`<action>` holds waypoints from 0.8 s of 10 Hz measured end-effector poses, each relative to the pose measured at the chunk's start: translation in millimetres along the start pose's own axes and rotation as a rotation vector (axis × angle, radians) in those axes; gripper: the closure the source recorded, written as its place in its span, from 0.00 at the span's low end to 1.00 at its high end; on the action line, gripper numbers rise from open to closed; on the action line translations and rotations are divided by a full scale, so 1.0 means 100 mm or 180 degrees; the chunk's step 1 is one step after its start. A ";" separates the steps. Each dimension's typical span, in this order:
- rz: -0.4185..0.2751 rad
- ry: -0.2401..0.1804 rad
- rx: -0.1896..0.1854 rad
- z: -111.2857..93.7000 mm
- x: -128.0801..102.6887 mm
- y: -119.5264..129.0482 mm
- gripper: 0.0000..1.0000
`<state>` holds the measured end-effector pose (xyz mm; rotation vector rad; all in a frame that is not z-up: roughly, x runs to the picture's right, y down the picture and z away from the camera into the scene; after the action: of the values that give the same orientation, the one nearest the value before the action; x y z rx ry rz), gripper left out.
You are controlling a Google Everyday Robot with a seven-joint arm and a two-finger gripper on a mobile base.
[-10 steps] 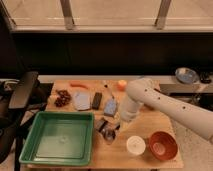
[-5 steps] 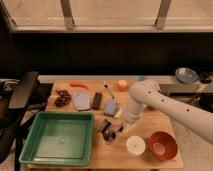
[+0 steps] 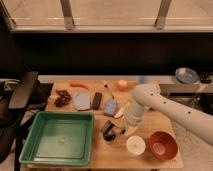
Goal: Place brush in metal cup
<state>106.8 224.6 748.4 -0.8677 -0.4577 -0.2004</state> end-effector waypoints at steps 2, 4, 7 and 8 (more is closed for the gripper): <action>-0.0005 -0.0006 -0.0039 0.05 0.01 0.03 0.63; -0.0022 0.0002 -0.0043 0.05 0.01 0.05 0.43; -0.0050 0.0019 -0.0025 0.03 -0.03 0.03 0.34; -0.0057 0.0025 -0.0015 0.02 -0.03 0.02 0.34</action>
<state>104.0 227.5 746.3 -0.8674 -0.4581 -0.2212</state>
